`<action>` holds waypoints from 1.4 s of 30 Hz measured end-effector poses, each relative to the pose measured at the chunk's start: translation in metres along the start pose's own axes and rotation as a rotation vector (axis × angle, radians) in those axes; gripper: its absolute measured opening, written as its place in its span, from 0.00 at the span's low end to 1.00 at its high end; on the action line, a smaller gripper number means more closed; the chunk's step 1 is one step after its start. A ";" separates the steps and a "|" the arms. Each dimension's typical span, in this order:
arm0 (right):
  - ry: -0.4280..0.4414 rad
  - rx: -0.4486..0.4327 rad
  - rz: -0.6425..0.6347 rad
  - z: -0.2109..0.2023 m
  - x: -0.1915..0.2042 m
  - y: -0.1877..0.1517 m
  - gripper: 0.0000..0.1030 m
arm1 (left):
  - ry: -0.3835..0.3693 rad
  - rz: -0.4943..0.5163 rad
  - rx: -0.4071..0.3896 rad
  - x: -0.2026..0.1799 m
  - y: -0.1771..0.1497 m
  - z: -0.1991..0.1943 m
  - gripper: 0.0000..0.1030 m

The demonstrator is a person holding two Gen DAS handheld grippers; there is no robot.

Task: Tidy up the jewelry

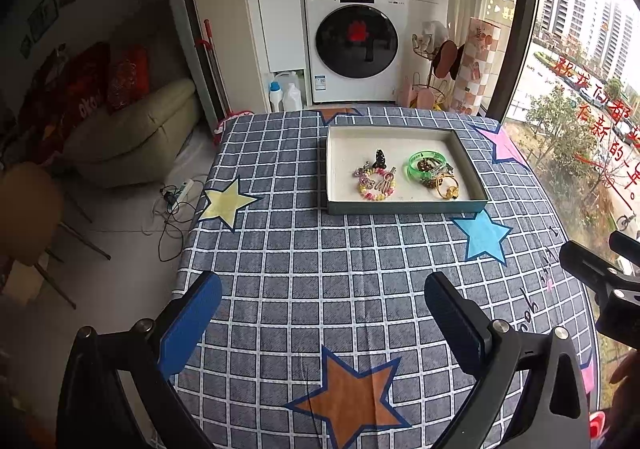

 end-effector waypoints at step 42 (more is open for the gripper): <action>-0.024 -0.053 0.005 -0.018 0.007 0.012 1.00 | 0.004 0.009 -0.028 0.002 0.009 -0.010 1.00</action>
Point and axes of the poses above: each gripper's, at about its wrist camera, not at the fingertips, and z roughly the way its jaws point, x to its left, y to its top, the point moved 1 cm from there along z, roughly the way its jaws point, and after that the axes turned 1 degree about -z, right-handed, at the moved point
